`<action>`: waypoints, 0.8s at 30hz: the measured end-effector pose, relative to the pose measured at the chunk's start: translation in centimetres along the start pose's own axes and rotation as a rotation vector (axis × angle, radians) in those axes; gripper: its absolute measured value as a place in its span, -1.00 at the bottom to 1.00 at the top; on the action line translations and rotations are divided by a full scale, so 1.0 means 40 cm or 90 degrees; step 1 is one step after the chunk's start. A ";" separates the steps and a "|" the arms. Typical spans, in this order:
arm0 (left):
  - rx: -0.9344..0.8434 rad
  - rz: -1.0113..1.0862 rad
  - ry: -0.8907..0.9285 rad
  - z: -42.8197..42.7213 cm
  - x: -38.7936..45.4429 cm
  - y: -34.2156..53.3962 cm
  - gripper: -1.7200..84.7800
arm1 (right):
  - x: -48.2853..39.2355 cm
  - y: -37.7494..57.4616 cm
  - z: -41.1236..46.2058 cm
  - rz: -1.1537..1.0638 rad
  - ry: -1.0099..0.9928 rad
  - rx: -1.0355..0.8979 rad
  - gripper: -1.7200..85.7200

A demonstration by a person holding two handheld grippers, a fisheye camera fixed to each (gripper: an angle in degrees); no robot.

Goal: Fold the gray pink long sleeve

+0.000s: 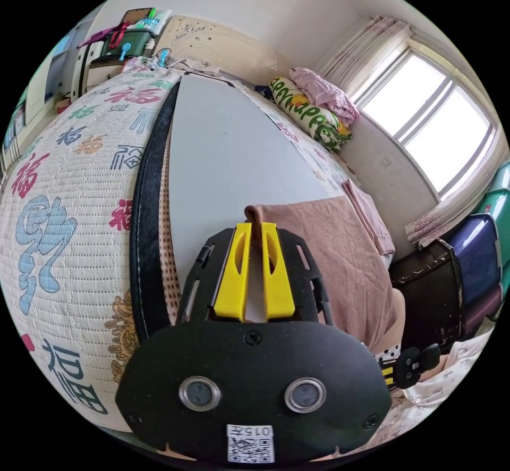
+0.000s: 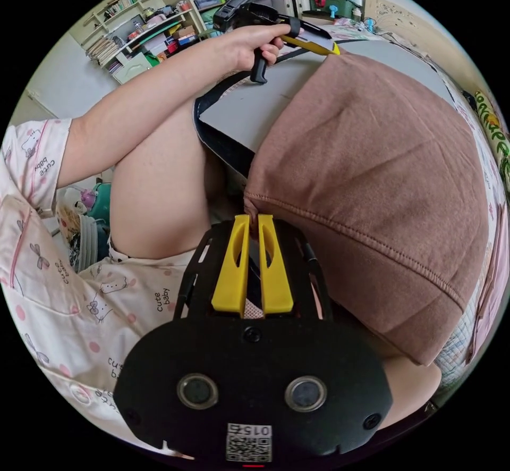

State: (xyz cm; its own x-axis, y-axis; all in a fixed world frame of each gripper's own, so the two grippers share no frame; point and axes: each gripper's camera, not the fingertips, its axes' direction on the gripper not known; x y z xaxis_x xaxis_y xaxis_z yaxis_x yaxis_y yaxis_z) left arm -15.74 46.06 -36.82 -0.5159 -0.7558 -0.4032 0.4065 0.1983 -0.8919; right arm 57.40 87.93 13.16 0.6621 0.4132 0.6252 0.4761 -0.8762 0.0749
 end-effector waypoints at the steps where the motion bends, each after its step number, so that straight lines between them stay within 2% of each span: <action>1: 0.008 -0.001 0.008 -0.002 0.000 0.008 -0.91 | 0.015 -0.009 0.003 -0.001 0.002 0.003 -0.87; 4: 0.026 -0.014 0.025 -0.007 -0.011 0.030 -0.90 | 0.060 -0.029 0.007 -0.015 -0.007 -0.003 -0.85; 9: 0.036 -0.022 0.025 -0.011 -0.018 0.059 -0.87 | 0.171 -0.053 -0.034 -0.031 -0.101 -0.019 -0.86; 12: 0.044 -0.020 0.028 -0.017 -0.018 0.080 -0.81 | 0.266 -0.075 -0.161 -0.065 -0.222 0.040 -0.90; 14: 0.049 -0.009 0.048 -0.017 -0.012 0.089 -0.69 | 0.401 -0.102 -0.299 -0.057 -0.287 0.150 -0.90; 17: 0.017 0.030 0.041 0.011 0.019 0.083 -0.59 | 0.649 -0.140 -0.428 0.046 -0.260 0.289 -0.85; 20: 0.010 0.037 0.042 0.025 0.028 0.080 -0.57 | 0.898 -0.186 -0.483 0.171 -0.210 0.376 -0.78; 24: 0.006 0.018 0.046 0.035 0.017 0.076 -0.57 | 1.110 -0.282 -0.463 0.264 -0.136 0.377 -0.70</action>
State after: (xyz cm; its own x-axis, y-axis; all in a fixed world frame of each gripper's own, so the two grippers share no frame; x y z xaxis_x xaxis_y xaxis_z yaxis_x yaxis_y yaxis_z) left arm -13.81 45.28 -39.55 -0.5564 -0.7031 -0.4428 0.4290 0.2133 -0.8777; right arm 70.71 111.58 54.45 0.9241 0.1698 0.3423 0.3545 -0.7154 -0.6022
